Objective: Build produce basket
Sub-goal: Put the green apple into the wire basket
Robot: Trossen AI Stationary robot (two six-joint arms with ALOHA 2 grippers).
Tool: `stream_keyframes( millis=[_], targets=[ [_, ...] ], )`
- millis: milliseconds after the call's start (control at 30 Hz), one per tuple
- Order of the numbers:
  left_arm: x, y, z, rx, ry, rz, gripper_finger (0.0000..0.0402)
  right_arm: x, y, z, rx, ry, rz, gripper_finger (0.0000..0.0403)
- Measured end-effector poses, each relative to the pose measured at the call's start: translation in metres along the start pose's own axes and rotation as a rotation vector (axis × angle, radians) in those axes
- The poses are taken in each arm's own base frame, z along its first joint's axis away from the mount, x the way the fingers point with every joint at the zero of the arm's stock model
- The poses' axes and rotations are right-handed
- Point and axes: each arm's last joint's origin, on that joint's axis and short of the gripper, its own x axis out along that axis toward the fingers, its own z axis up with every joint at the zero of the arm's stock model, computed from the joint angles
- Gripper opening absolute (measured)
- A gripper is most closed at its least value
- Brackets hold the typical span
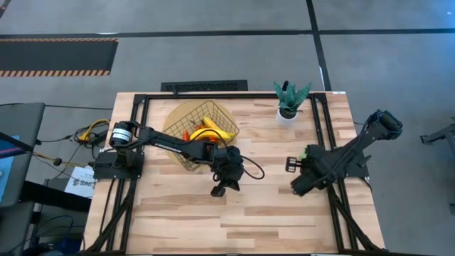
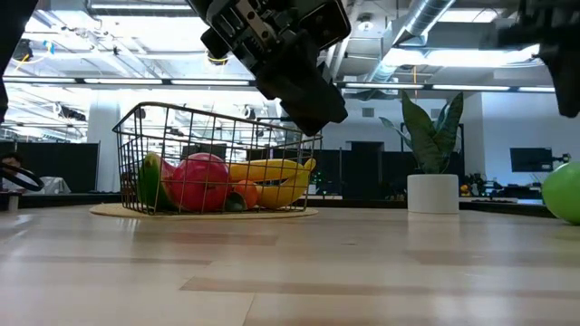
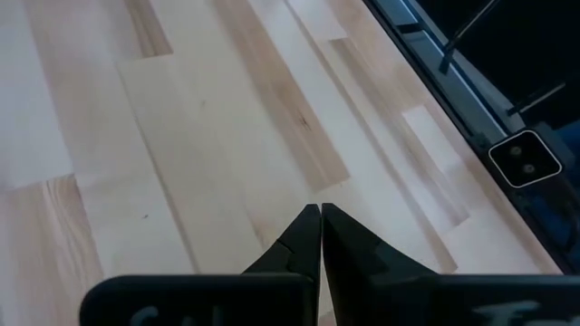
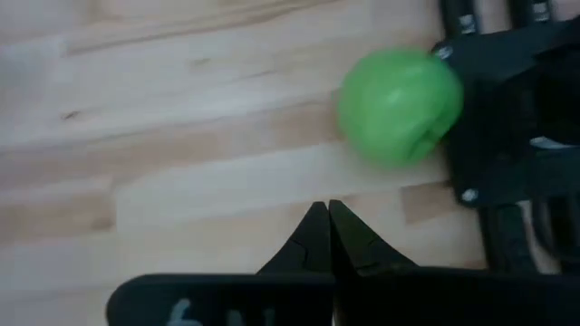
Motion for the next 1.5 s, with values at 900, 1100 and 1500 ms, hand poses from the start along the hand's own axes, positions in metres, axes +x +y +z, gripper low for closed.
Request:
stream_keyframes(
  millis=[900, 1100, 1500],
  targets=[
    [-0.004, 0.006, -0.001, 0.077, -0.016, -0.060, 0.0000, 0.055, -0.022, 0.042, 0.177, 0.101, -0.204, 0.0000],
    [-0.023, 0.040, 0.008, 0.021, -0.148, 0.008, 0.0000, 0.064, -0.025, 0.037, 0.140, 0.144, -0.226, 0.0000],
    [-0.029, 0.079, 0.046, -0.031, -0.121, 0.043, 0.0000, 0.062, -0.032, 0.037, -0.013, 0.175, -0.296, 0.0000]
  ],
)
